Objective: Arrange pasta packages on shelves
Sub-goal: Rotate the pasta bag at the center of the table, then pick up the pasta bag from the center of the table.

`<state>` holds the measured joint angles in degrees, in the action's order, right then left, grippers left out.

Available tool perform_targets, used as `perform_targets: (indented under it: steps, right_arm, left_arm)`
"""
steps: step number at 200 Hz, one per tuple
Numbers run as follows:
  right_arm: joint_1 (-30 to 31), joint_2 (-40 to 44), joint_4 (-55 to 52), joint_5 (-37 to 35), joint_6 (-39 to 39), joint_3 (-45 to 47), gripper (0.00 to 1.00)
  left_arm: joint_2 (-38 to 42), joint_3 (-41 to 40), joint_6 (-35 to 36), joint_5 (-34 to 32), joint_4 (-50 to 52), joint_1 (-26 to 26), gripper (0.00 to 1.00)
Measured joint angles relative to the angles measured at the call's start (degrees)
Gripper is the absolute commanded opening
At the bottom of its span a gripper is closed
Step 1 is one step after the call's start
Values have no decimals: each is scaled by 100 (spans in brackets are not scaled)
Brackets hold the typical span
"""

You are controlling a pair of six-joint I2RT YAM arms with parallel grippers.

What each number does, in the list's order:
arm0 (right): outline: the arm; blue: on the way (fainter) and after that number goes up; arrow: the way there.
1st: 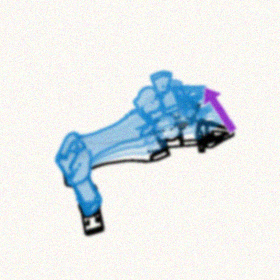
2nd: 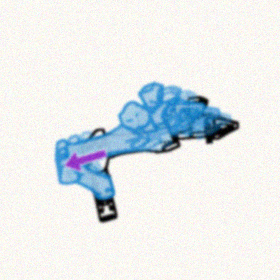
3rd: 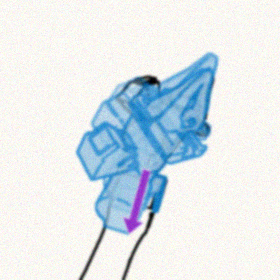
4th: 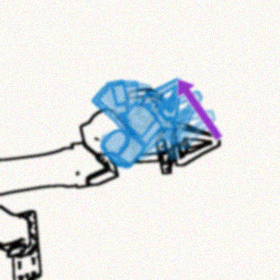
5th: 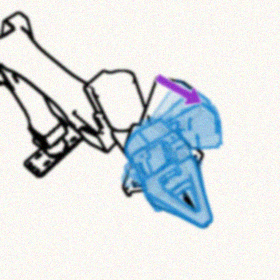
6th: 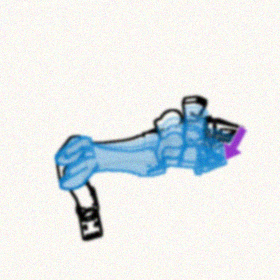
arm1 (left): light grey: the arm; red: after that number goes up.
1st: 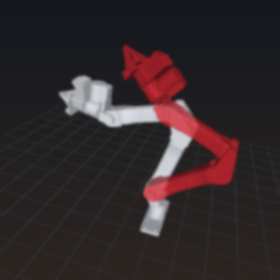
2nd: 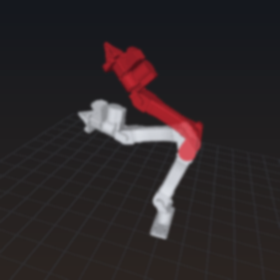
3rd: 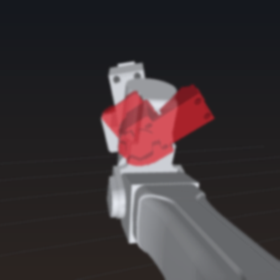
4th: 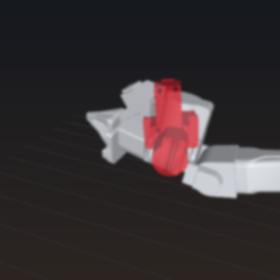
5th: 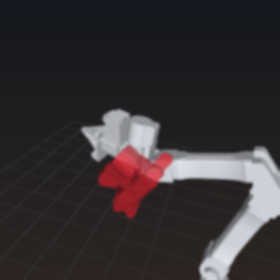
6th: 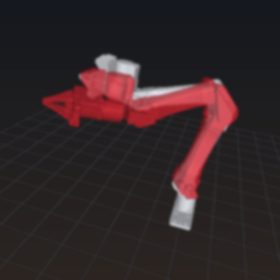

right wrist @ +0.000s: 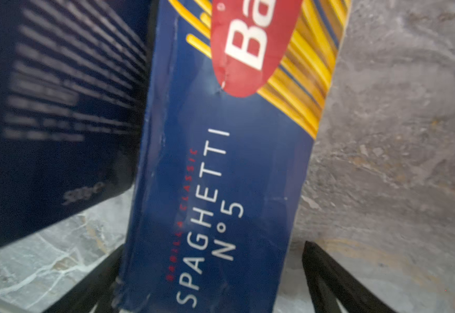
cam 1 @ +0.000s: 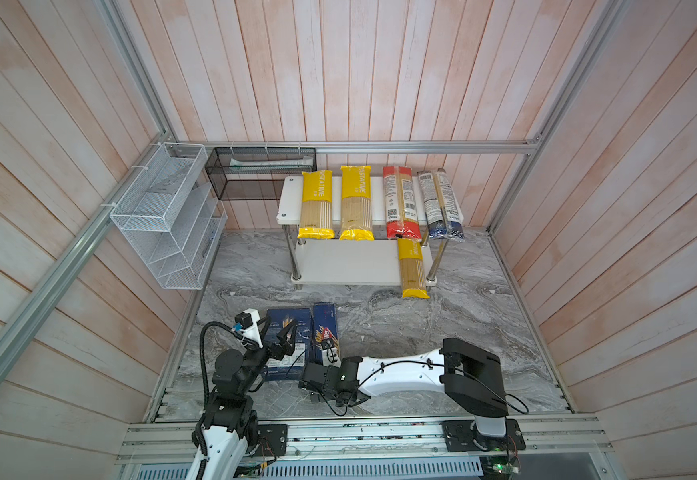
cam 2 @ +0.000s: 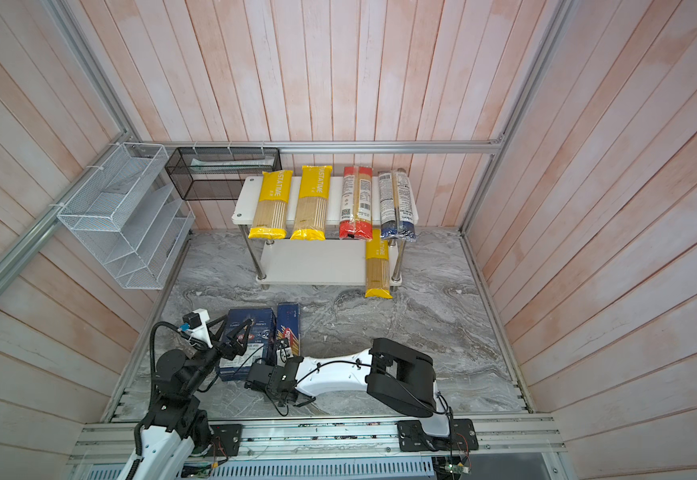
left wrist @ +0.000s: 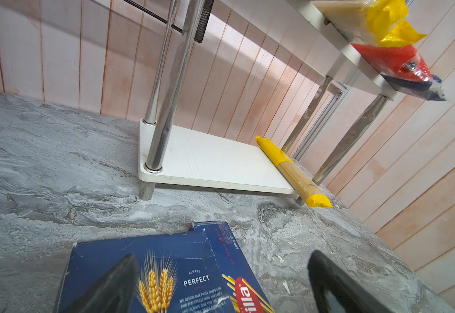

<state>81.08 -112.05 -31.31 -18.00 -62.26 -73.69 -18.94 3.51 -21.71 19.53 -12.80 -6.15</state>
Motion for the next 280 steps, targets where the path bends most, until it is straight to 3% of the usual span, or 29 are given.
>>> perform_targets:
  steps: [44, 113, 181, 280]
  right_arm:
    - [-127, 820, 26, -35, -17, 1064, 98]
    - [-308, 1766, 262, 59, 1550, 1449, 98]
    - [-605, 1276, 433, 61, 2186, 870, 98]
    - [-918, 761, 826, 109, 2253, 944, 98]
  left_arm:
    - [0, 0, 0, 33, -2, 7, 100]
    - [-98, 0, 2, 151, -15, 7, 100]
    - [-162, 0, 2, 166, -52, 7, 100]
    - [-151, -4, 4, 177, -74, 7, 100]
